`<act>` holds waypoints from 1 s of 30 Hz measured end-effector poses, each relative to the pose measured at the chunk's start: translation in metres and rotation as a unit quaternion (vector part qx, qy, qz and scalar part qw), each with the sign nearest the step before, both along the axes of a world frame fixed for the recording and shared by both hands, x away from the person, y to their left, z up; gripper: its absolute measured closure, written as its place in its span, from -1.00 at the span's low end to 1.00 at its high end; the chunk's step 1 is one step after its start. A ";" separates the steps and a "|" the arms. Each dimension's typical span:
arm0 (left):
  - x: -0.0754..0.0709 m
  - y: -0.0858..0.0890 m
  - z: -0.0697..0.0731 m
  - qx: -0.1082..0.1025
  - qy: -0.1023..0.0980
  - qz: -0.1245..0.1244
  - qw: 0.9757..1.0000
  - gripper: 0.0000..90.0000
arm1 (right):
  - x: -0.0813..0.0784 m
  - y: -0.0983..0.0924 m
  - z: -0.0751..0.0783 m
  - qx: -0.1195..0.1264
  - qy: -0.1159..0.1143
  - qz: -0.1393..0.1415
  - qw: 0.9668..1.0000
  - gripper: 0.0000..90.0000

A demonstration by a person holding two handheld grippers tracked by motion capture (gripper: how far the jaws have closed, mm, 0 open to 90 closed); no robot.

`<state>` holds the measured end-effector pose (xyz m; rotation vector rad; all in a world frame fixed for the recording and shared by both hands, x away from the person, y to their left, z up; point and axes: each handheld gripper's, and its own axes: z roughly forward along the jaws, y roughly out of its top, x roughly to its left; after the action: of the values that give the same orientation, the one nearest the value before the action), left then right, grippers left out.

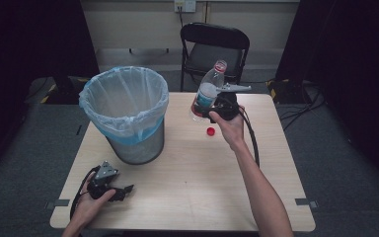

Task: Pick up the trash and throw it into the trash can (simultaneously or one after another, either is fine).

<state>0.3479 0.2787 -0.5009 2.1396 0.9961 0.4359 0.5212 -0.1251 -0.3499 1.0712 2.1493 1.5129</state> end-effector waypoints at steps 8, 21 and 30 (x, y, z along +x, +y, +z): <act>0.000 0.000 0.000 0.000 0.000 0.000 1.000 -0.75 | -0.002 0.001 0.020 0.021 -0.015 0.004 1.000 -0.35; 0.000 0.000 0.000 0.000 0.000 0.000 1.000 -0.75 | -0.004 -0.001 0.044 0.042 -0.035 0.008 0.998 -0.35; 0.000 0.000 0.000 0.000 0.000 0.000 1.000 -0.75 | -0.008 0.002 0.064 0.064 -0.065 0.017 0.996 -0.35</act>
<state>0.3479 0.2787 -0.5009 2.1397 0.9959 0.4359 0.5133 -0.1235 -0.2860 0.9518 2.0153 1.7069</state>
